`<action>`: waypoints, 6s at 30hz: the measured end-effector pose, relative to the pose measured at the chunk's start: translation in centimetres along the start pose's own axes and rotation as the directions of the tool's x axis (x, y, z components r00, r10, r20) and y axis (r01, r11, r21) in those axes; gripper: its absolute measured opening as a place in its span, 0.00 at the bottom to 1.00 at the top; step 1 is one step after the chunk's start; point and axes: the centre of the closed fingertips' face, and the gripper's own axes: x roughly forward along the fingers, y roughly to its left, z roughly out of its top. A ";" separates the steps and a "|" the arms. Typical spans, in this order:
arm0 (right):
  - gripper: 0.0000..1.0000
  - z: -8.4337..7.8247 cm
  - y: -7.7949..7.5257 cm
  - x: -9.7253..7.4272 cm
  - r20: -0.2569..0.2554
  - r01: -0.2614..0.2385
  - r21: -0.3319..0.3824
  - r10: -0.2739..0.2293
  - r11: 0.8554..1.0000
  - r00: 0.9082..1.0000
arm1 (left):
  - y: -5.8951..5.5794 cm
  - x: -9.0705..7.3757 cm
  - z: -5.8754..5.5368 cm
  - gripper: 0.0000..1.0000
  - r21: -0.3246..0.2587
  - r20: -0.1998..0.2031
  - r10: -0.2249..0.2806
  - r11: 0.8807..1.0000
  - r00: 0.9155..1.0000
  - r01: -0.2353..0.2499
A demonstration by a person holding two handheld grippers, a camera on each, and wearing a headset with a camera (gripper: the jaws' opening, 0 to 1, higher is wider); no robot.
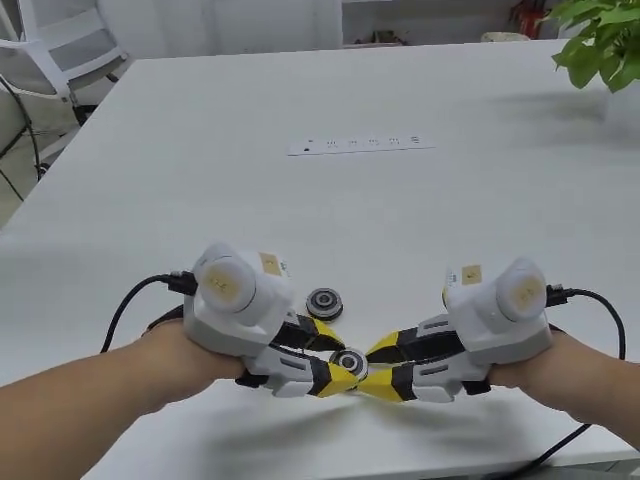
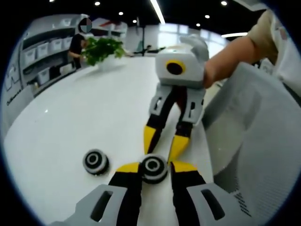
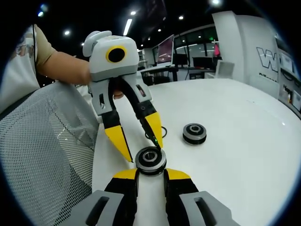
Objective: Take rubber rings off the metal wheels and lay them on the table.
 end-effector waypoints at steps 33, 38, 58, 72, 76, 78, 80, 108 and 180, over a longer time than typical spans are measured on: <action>0.11 -0.3 -0.1 -0.3 0.007 0.007 -0.002 -0.007 1.000 1.000 | 0.4 0.2 -0.3 0.13 0.054 0.018 0.060 0.997 0.998 -0.061; 0.02 -0.5 -0.4 -0.4 0.003 0.015 0.021 -0.015 1.000 1.000 | 0.4 0.2 -0.3 0.13 0.051 0.021 0.063 0.997 0.998 -0.064; 0.00 -0.6 -0.8 -0.6 0.028 0.022 0.202 -0.029 0.979 0.999 | 0.4 0.2 -0.3 0.13 0.068 0.017 0.081 0.994 0.997 -0.082; 0.00 -0.5 -0.9 -0.9 0.062 0.016 0.293 -0.036 0.956 0.997 | 0.4 0.3 -0.2 0.13 0.078 0.016 0.084 0.993 0.996 -0.085; 0.00 -0.2 -1.1 -1.1 0.083 0.012 0.317 -0.040 0.948 0.996 | 0.4 0.3 -0.2 0.13 0.078 0.016 0.085 0.993 0.996 -0.085; 0.00 0.1 -1.4 -1.4 0.105 0.015 0.340 -0.054 0.940 0.993 | 0.4 0.3 -0.2 0.13 0.078 0.015 0.084 0.993 0.996 -0.085; 0.00 0.3 -1.5 -1.5 0.123 0.006 0.361 -0.055 0.932 0.991 | 0.4 0.3 -0.2 0.13 0.079 0.016 0.085 0.993 0.996 -0.086; 0.00 1.2 -0.9 -1.5 0.163 -0.040 0.433 -0.034 0.900 0.986 | 0.5 0.4 -0.2 0.13 0.084 0.002 0.102 0.991 0.995 -0.101; 0.00 3.6 -0.4 -2.0 0.194 -0.048 0.313 -0.014 0.949 0.981 | -0.3 -4.4 2.0 0.37 0.023 0.096 0.073 0.997 0.993 -0.075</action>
